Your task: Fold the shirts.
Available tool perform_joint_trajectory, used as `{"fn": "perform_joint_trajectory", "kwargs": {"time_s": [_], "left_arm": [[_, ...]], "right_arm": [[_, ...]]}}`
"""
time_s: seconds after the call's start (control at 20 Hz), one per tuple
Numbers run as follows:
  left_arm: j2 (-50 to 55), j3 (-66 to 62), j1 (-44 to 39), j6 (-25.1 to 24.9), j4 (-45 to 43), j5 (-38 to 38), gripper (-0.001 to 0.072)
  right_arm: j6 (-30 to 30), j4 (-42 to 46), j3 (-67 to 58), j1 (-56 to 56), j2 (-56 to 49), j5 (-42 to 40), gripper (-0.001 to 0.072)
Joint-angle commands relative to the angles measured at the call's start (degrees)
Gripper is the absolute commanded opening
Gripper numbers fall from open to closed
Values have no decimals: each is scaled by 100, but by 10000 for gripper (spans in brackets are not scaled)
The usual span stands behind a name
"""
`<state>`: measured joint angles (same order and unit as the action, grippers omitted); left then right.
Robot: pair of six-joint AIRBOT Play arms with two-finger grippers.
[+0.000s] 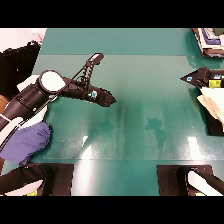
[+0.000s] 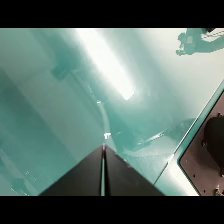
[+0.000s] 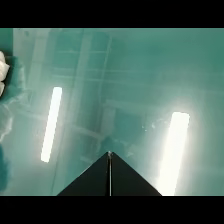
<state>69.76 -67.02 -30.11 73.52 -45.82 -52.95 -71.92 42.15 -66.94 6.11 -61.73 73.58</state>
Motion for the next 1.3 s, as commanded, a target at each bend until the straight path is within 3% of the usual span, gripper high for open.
{"fn": "perform_joint_trajectory", "kwargs": {"time_s": [0.0, 0.6, 0.75, 0.85, 0.9, 1.0, 1.25], "left_arm": [[0, -7, -2, 0, -2, 2, 26], [0, -7, -2, -7, 87, 114, 26], [-7, -85, 271, -4, -748, 522, 26], [-7, -197, 859, 382, -1757, 339, 28], [-7, -216, 1191, 492, -2210, 234, 75], [0, -214, 1886, 802, -2927, 142, 580], [229, -195, 3187, 1189, -4269, 254, 592]], "right_arm": [[0, -7, 2, -22, -2, 0, 18], [-2, -9, 2, -28, 0, -7, 18], [0, -7, 2, -28, -2, -17, 18], [-2, -9, 2, -28, -2, -7, 18], [-2, -9, 2, -28, 0, -7, 18], [-2, -9, 2, -28, -2, -13, 18], [-2, -7, 2, -28, -2, -15, 18]]}}
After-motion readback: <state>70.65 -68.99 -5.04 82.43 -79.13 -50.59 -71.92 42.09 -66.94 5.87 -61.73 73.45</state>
